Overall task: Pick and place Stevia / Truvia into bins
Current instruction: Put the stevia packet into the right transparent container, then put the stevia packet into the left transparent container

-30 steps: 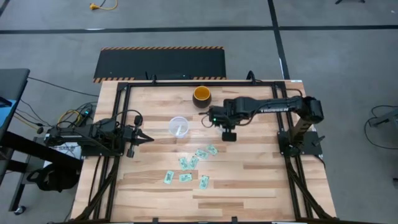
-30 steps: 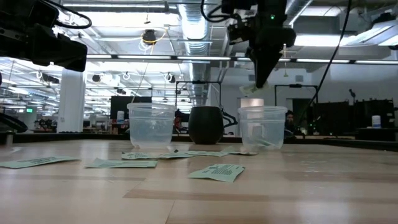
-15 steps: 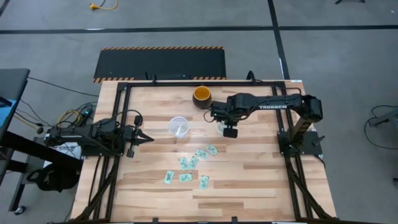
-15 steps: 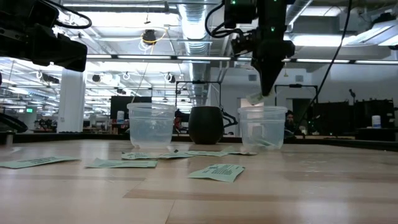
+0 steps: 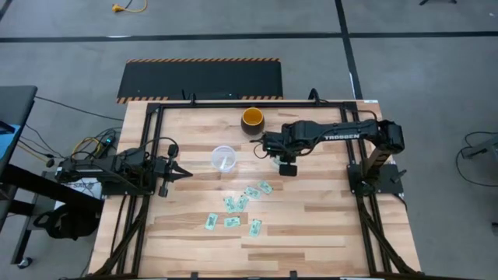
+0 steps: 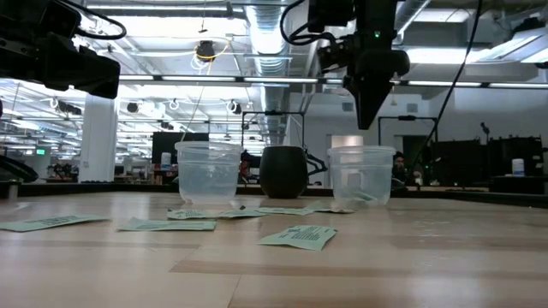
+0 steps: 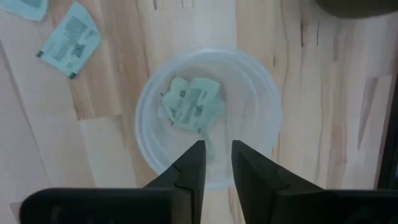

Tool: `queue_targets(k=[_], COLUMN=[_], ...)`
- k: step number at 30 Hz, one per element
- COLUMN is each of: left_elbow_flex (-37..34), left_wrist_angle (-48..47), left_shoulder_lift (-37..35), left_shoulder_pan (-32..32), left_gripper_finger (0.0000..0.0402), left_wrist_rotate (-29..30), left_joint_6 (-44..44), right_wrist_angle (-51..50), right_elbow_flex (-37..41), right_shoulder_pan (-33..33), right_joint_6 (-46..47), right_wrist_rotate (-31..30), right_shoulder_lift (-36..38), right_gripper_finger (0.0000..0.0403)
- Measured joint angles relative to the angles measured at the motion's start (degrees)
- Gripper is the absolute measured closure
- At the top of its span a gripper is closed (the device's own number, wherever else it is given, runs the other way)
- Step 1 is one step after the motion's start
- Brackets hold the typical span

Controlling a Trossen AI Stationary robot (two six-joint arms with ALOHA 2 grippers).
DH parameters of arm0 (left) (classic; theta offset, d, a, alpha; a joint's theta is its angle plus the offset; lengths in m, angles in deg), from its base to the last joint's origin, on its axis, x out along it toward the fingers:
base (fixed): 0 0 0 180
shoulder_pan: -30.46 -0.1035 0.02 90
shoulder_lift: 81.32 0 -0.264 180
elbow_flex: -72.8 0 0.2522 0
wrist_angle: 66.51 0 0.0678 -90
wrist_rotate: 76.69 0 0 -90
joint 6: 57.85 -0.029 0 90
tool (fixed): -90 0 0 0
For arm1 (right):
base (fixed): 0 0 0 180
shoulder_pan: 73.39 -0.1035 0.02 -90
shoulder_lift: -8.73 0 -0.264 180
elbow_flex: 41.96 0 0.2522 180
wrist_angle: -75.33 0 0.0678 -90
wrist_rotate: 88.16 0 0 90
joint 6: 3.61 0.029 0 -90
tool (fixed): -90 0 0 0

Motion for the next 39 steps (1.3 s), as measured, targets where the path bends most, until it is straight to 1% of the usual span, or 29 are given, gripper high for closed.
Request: queue_targets(k=[7,13,20,23,25,27,30,33,36,39], left_elbow_flex=[0.0,0.0,0.0,0.0,0.0,0.0,0.0,0.0,0.0,0.0], left_wrist_angle=[0.0,0.0,0.0,0.0,0.0,0.0,-0.1,-0.1,0.0,0.0], left_shoulder_lift=[0.0,0.0,0.0,0.0,0.0,0.0,0.0,0.0,0.0,0.0], left_shoulder_pan=[0.0,0.0,0.0,0.0,0.0,0.0,0.0,0.0,0.0,0.0], left_gripper_finger=[0.0401,0.0401,0.0401,0.0401,0.0401,0.0401,0.0401,0.0401,0.0401,0.0401], left_wrist_rotate=[0.0,0.0,0.0,0.0,0.0,0.0,0.0,0.0,0.0,0.0], left_joint_6=[0.0,0.0,0.0,0.0,0.0,0.0,0.0,0.0,0.0,0.0], right_wrist_angle=[0.4,-3.7,-5.2,-2.6,1.3,7.7,16.4,26.1,35.9,43.3], right_elbow_flex=[0.0,0.0,0.0,0.5,3.2,7.2,15.6,24.6,32.9,39.0], right_shoulder_pan=[-1.1,-3.6,-11.0,-14.7,-17.0,-19.0,-21.4,-23.0,-24.4,-25.7], right_joint_6=[0.0,1.7,3.4,4.2,4.8,5.1,7.5,12.2,18.0,23.9], right_wrist_rotate=[-0.2,0.0,0.2,0.2,0.3,0.3,0.0,-0.6,-5.0,-10.7], right_shoulder_lift=[0.0,0.0,0.3,1.9,4.3,7.6,13.6,19.4,23.8,26.3], right_gripper_finger=[0.0316,0.0315,0.0315,0.0316,0.0316,0.0316,0.0316,0.0316,0.0316,0.0316])
